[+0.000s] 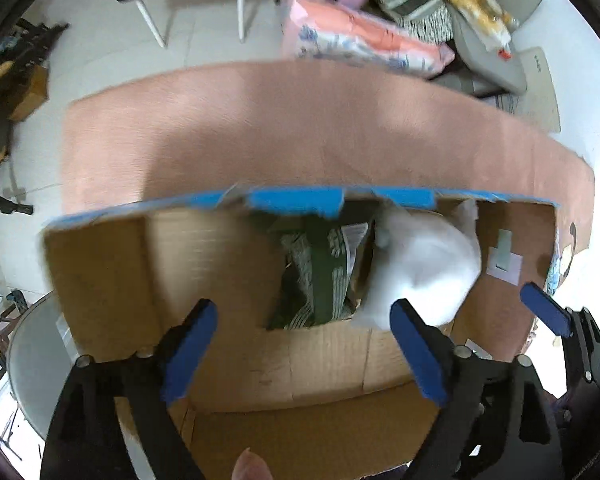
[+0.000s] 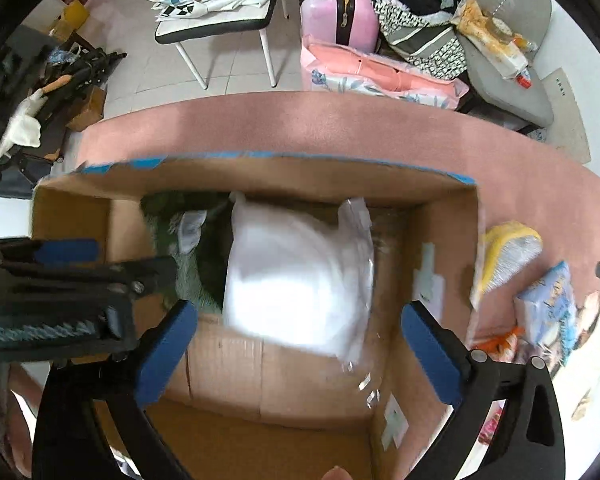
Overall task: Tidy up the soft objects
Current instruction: 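Carry both items into the cardboard box and open both tools, then grasp the orange panda chip bag with left tool while right tool grasps the blue tissue pack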
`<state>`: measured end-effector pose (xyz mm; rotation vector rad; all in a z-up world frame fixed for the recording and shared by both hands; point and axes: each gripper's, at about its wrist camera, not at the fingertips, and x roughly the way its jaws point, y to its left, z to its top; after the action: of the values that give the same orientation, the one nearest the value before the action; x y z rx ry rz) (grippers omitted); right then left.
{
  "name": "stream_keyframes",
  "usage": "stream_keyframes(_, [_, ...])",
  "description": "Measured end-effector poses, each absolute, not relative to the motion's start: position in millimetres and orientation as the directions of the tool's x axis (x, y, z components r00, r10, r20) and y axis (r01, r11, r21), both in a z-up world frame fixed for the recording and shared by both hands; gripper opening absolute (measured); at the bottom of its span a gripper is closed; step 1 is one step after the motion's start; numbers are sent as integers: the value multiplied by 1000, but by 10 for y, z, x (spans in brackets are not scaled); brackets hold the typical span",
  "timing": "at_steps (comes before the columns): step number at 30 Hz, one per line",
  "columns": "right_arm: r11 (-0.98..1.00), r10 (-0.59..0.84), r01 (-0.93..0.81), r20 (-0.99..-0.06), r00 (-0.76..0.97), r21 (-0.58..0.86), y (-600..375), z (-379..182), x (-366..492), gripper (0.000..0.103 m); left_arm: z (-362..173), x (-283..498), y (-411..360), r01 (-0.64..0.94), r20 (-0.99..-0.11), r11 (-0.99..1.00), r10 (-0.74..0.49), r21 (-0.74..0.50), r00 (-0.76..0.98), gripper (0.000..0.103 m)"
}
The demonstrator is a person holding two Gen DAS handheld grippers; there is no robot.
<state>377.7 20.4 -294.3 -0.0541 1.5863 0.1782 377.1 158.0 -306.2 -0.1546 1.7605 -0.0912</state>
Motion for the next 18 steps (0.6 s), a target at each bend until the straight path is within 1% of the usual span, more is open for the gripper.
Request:
stream_keyframes(1, [986, 77, -150, -997, -19, 79, 204, -2889, 3715, 103, -2977, 3703, 1589, -56, -978, 990, -137, -130, -160, 96])
stream_keyframes(2, [986, 72, -152, -997, -12, 73, 201, -2841, 3638, 103, -2879, 3621, 1601, -56, -985, 992, -120, -114, -126, 98])
stream_keyframes(9, [990, 90, -115, -994, 57, 83, 97, -2590, 3097, 103, -2547, 3150, 1636, -86, -996, 992, -85, -88, 36, 99])
stream_keyframes(14, [989, 102, -115, -988, 119, 88, 43, -2370, 2721, 103, -2469, 2843, 1604, -87, -994, 995, -44, -53, 98, 99])
stream_keyframes(18, [992, 89, -108, -979, 185, 70, 11, -2119, 2468, 103, -2266, 2526, 1618, -98, -988, 994, -42, -57, 151, 99])
